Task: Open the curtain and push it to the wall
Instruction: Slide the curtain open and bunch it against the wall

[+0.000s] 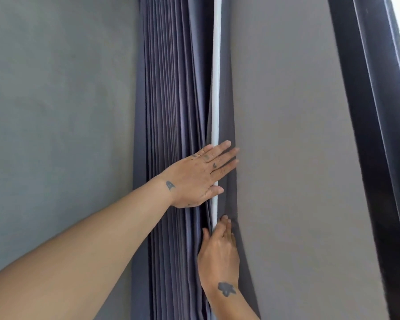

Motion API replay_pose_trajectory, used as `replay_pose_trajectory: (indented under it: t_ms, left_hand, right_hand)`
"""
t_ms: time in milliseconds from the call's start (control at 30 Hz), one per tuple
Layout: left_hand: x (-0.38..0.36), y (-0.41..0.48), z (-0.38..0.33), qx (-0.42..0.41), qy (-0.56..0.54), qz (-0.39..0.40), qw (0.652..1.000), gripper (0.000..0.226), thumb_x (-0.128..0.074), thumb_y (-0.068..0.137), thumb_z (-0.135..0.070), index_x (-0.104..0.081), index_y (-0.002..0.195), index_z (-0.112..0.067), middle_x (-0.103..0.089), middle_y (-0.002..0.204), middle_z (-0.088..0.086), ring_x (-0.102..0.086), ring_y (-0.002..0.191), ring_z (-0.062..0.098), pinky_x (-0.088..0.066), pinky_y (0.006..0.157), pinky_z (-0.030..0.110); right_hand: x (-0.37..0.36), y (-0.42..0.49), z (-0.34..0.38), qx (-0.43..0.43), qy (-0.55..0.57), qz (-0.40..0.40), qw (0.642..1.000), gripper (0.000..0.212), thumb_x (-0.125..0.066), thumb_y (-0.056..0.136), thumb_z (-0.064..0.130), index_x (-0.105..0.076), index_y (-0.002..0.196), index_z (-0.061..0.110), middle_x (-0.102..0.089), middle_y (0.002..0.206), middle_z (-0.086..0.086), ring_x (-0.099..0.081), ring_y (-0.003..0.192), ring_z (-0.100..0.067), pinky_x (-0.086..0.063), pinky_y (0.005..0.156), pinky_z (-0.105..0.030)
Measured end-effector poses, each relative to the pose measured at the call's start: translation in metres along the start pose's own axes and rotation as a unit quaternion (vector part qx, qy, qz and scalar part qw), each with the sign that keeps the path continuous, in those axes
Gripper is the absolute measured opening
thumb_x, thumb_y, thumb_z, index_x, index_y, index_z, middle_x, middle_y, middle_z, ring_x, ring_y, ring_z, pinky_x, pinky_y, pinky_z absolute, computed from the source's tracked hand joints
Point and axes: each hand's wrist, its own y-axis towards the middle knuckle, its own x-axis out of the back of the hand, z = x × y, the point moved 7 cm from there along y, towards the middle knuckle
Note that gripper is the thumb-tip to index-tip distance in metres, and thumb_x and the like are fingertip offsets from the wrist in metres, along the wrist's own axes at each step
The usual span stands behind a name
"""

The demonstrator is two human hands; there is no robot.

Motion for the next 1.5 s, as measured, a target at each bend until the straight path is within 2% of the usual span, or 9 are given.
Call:
replay_pose_trajectory:
  t_ms: [133,200,267,333,533,900,1233,1333,1500]
  left_hand:
    - [0.003,-0.001,-0.001,0.0,0.004,0.008,1.0,0.061,-0.014,0.1,-0.044,0.026,0.137,-0.017,0.035,0.143,0.0,0.038,0.13,0.017,0.022,0.11,0.03]
    - [0.006,-0.002,-0.002,-0.001,0.005,0.01,1.0,0.061,-0.014,0.1,-0.044,0.026,0.137,-0.017,0.035,0.143,0.0,0.038,0.13,0.017,0.022,0.11,0.03]
    - [0.01,-0.003,-0.004,-0.006,0.004,0.013,1.0,0.06,-0.014,0.1,-0.043,0.025,0.137,-0.016,0.034,0.143,0.0,0.037,0.13,0.016,0.021,0.11,0.03]
    - [0.009,-0.004,-0.002,-0.007,-0.001,0.023,1.0,0.059,-0.015,0.101,-0.043,0.024,0.136,-0.016,0.033,0.144,-0.001,0.037,0.13,0.015,0.021,0.11,0.029]
    - [0.002,-0.004,0.003,0.01,-0.029,0.052,0.998,0.062,-0.017,0.101,-0.04,0.011,0.147,-0.009,0.021,0.155,0.005,0.033,0.13,0.012,0.018,0.112,0.028]
    - [-0.024,-0.014,0.015,0.059,-0.075,0.048,0.994,0.062,-0.018,0.101,-0.039,0.01,0.147,-0.007,0.036,0.139,-0.001,0.035,0.13,0.011,0.015,0.114,0.031]
    - [0.026,-0.026,-0.009,0.07,-0.098,0.022,0.993,0.063,-0.02,0.101,-0.039,0.006,0.148,-0.005,0.019,0.156,0.007,0.032,0.13,0.011,0.016,0.112,0.03]
    - [0.039,-0.031,-0.014,0.069,-0.086,0.032,0.993,0.063,-0.019,0.101,-0.04,0.005,0.148,-0.006,0.018,0.157,0.007,0.031,0.132,0.012,0.016,0.112,0.03]
    - [0.059,-0.04,-0.022,0.094,-0.152,0.032,0.983,0.063,-0.021,0.101,-0.041,0.005,0.148,-0.009,0.018,0.157,0.002,0.029,0.135,0.01,0.016,0.113,0.03]
  right_hand:
    - [0.001,-0.002,-0.002,-0.006,-0.013,-0.009,1.0,0.072,-0.008,0.099,0.039,-0.052,0.103,-0.018,-0.064,0.096,-0.034,-0.067,0.081,-0.039,-0.058,0.054,-0.044]
    - [0.002,-0.004,-0.004,-0.012,-0.026,-0.005,1.0,0.056,-0.03,0.098,0.033,-0.051,0.103,-0.018,-0.064,0.095,-0.035,-0.067,0.081,-0.04,-0.058,0.054,-0.044]
    - [0.006,-0.006,-0.004,-0.012,-0.042,-0.006,0.999,0.044,-0.068,0.081,0.015,-0.053,0.102,-0.02,-0.064,0.094,-0.036,-0.067,0.079,-0.042,-0.057,0.052,-0.046]
    - [0.003,-0.005,-0.004,-0.012,-0.041,0.017,0.999,0.056,-0.084,0.057,0.003,-0.055,0.099,-0.022,-0.064,0.091,-0.037,-0.067,0.077,-0.043,-0.057,0.05,-0.047]
    - [-0.013,0.001,-0.003,0.004,-0.04,0.006,0.999,0.058,-0.086,0.048,-0.007,-0.056,0.095,-0.023,-0.065,0.086,-0.037,-0.067,0.073,-0.042,-0.056,0.045,-0.045]
    - [-0.042,0.001,0.009,0.021,-0.012,0.014,1.0,0.055,-0.086,0.049,-0.008,-0.057,0.093,-0.022,-0.065,0.087,-0.036,-0.068,0.072,-0.042,-0.055,0.042,-0.043]
    - [0.013,-0.024,0.014,0.008,0.024,0.012,1.0,0.047,-0.082,0.06,-0.005,-0.055,0.095,-0.022,-0.063,0.09,-0.039,-0.067,0.071,-0.043,-0.054,0.039,-0.046]
    - [0.029,-0.035,0.015,0.003,0.018,0.022,1.0,0.053,-0.081,0.062,-0.002,-0.053,0.103,-0.022,-0.061,0.099,-0.039,-0.065,0.083,-0.043,-0.056,0.047,-0.047]
    - [0.05,-0.06,0.023,0.038,0.052,0.039,0.997,0.068,-0.072,0.076,0.001,-0.034,0.13,-0.012,-0.047,0.128,-0.032,-0.053,0.112,-0.038,-0.053,0.079,-0.046]
